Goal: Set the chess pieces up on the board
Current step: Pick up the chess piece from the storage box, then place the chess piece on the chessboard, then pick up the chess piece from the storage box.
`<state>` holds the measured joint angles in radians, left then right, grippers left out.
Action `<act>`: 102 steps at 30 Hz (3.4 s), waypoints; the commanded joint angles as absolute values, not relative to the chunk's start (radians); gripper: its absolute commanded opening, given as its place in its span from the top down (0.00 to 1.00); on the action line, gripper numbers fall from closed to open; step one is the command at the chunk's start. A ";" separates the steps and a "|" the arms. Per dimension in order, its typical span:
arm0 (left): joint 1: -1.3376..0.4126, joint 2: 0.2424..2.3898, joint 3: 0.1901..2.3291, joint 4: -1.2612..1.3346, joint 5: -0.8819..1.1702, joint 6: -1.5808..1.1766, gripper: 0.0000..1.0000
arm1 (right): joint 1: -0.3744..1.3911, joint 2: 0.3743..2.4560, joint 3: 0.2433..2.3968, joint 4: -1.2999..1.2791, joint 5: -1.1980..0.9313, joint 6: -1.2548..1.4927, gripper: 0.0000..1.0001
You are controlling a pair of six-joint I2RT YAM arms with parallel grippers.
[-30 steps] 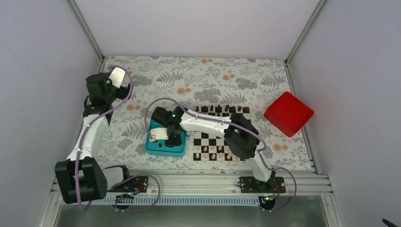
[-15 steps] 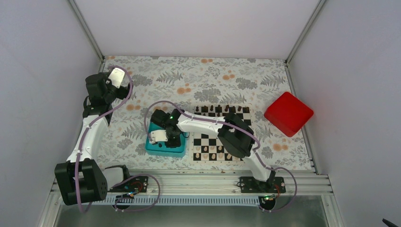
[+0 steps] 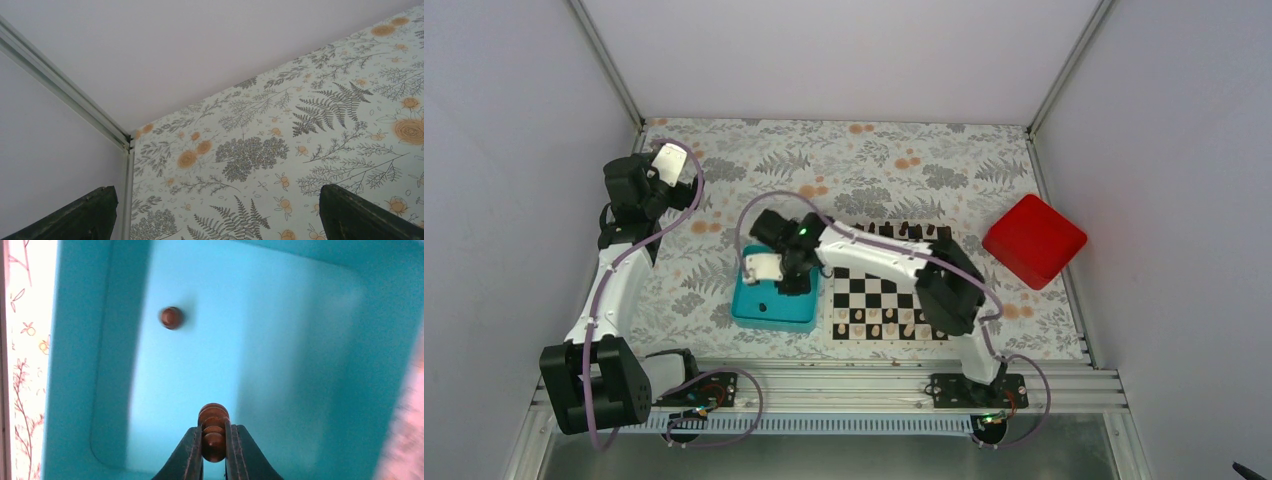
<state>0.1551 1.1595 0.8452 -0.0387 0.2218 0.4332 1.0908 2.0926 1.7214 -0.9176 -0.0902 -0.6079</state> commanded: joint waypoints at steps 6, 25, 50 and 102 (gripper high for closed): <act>0.160 1.154 0.857 -0.031 0.230 0.430 0.00 | 0.824 1.793 1.620 -0.962 -0.026 -0.586 0.96; 0.159 1.163 0.870 -0.046 0.238 0.428 0.00 | 0.260 1.544 1.138 -0.866 -0.030 -0.718 0.94; 0.160 1.175 0.870 -0.047 0.233 0.431 0.00 | 0.132 1.787 1.146 -0.713 -0.097 -0.752 0.93; 0.160 1.158 0.872 -0.055 0.242 0.429 0.00 | 0.861 1.726 1.695 -1.007 -0.137 -0.571 0.57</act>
